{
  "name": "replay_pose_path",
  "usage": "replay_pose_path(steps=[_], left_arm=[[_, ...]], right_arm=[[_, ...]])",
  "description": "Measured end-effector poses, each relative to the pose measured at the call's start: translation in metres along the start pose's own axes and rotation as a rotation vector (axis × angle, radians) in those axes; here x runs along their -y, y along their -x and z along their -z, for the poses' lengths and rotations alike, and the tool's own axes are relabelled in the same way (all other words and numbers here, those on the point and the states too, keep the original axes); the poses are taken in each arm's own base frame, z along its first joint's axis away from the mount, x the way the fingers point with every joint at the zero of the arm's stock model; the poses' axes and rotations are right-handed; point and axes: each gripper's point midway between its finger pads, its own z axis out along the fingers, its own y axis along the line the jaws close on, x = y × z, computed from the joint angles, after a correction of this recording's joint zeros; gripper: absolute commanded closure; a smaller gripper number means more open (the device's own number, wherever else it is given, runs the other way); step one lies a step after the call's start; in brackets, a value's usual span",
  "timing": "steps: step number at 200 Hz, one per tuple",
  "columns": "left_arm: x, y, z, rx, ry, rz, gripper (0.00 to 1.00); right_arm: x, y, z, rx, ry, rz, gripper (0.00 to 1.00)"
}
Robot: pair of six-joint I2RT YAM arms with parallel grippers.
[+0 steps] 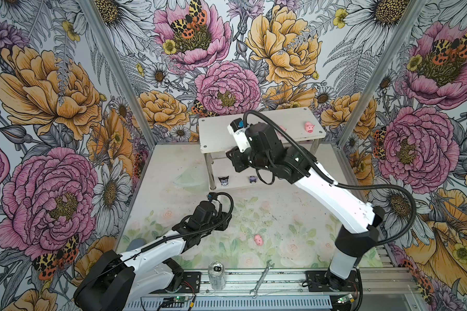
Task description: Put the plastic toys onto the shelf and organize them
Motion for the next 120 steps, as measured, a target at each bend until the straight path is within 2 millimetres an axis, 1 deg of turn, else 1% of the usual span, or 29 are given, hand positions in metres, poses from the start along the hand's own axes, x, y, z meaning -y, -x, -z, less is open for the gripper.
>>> replay_pose_path(steps=[9,15,25,31,40,42,54,56,65,69,82,88,90,93,100,109,120], left_arm=[[0.001,0.001,0.0,0.001,-0.001,0.0,0.56],[0.001,0.002,0.0,0.002,-0.001,0.0,0.55],[0.002,0.002,-0.001,0.002,-0.002,0.0,0.55],[0.001,0.002,-0.002,-0.001,0.0,0.0,0.56],[0.001,0.002,-0.003,-0.005,0.004,0.004,0.56],[0.001,0.002,-0.004,-0.007,0.004,0.004,0.55],[0.0,0.002,-0.007,-0.015,0.009,0.005,0.56],[0.0,0.002,-0.007,-0.016,0.01,0.006,0.56],[0.0,0.001,-0.01,-0.025,0.012,0.009,0.56],[0.0,0.001,-0.011,-0.029,0.013,0.01,0.56],[0.002,0.0,-0.016,-0.039,0.012,0.011,0.56],[0.003,0.0,-0.017,-0.043,0.01,0.011,0.56],[0.004,-0.001,-0.018,-0.044,0.01,0.012,0.56],[0.005,-0.001,-0.018,-0.046,0.007,0.01,0.56],[0.008,-0.003,-0.02,-0.051,0.0,0.007,0.56],[0.013,-0.007,-0.021,-0.061,-0.009,-0.001,0.56],[0.019,-0.013,-0.024,-0.076,-0.019,-0.01,0.56]], right_arm=[[-0.001,-0.015,0.017,0.015,0.015,-0.012,0.82],[0.005,-0.026,0.029,0.03,0.012,-0.034,0.82],[0.02,-0.049,0.045,0.047,-0.012,-0.077,0.82],[0.028,-0.062,0.051,0.053,-0.026,-0.102,0.82],[0.042,-0.09,0.055,0.044,-0.055,-0.154,0.82],[0.044,-0.094,0.054,0.044,-0.057,-0.162,0.82],[0.059,-0.137,0.047,-0.004,-0.097,-0.223,0.81],[0.06,-0.141,0.046,-0.009,-0.099,-0.229,0.81],[0.068,-0.176,0.034,-0.063,-0.125,-0.266,0.8],[0.071,-0.188,0.03,-0.082,-0.134,-0.284,0.8],[0.082,-0.242,0.009,-0.182,-0.179,-0.329,0.76],[0.088,-0.267,0.002,-0.227,-0.202,-0.351,0.74],[0.089,-0.272,0.001,-0.234,-0.205,-0.351,0.74],[0.092,-0.286,-0.002,-0.256,-0.219,-0.369,0.73],[0.098,-0.31,-0.005,-0.295,-0.241,-0.39,0.71],[0.104,-0.331,-0.008,-0.323,-0.257,-0.414,0.68],[0.11,-0.347,-0.012,-0.333,-0.272,-0.453,0.65]])
